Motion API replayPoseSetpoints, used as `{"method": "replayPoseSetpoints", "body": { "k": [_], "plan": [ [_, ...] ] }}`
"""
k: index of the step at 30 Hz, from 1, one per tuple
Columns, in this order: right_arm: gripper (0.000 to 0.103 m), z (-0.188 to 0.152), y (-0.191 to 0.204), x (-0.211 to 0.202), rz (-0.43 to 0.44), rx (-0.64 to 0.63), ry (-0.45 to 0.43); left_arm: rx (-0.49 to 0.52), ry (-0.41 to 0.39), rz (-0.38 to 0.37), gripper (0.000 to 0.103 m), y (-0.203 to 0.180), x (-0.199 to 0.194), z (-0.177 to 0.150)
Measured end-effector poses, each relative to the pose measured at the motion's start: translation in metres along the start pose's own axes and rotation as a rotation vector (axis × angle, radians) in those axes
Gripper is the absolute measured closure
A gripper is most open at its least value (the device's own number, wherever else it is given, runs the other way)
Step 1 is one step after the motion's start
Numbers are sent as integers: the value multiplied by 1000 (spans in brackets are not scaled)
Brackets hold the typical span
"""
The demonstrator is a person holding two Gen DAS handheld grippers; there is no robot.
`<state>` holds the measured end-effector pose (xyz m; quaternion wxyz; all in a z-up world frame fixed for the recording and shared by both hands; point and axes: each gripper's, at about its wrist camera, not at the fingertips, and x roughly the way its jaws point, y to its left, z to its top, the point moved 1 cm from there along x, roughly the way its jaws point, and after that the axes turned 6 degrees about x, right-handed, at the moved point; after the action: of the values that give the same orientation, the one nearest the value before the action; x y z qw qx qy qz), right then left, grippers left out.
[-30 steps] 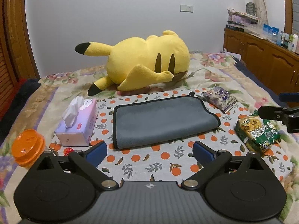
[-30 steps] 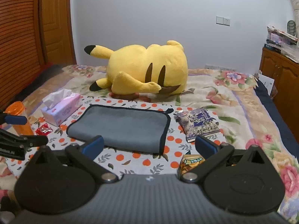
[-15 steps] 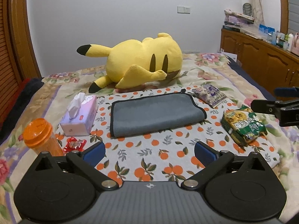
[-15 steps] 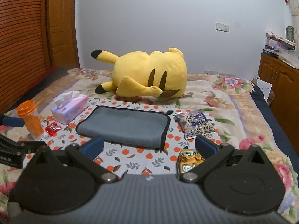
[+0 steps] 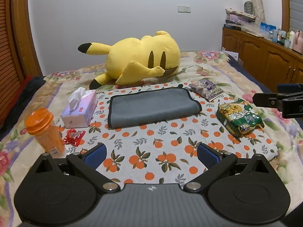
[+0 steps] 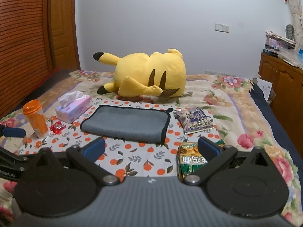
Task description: Fold towel
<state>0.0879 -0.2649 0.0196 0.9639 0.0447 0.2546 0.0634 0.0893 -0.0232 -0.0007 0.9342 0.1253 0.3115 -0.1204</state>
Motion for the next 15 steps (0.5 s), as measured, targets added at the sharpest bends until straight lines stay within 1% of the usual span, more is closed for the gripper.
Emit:
{"method": "replayPoseSetpoints", "body": {
  "k": [5,9,15],
  "plan": [
    [0,-9,-1,-5,-3,24,1,0,-12,21,0,-5,-3,-13],
    [0,-16,1,-9,-2,27,3,-10,-7,18,0,-7,-4,-25],
    [0,-25,5,-13,-1,35,10,-12,-6,49,0,-7,-11,-32]
  ]
}}
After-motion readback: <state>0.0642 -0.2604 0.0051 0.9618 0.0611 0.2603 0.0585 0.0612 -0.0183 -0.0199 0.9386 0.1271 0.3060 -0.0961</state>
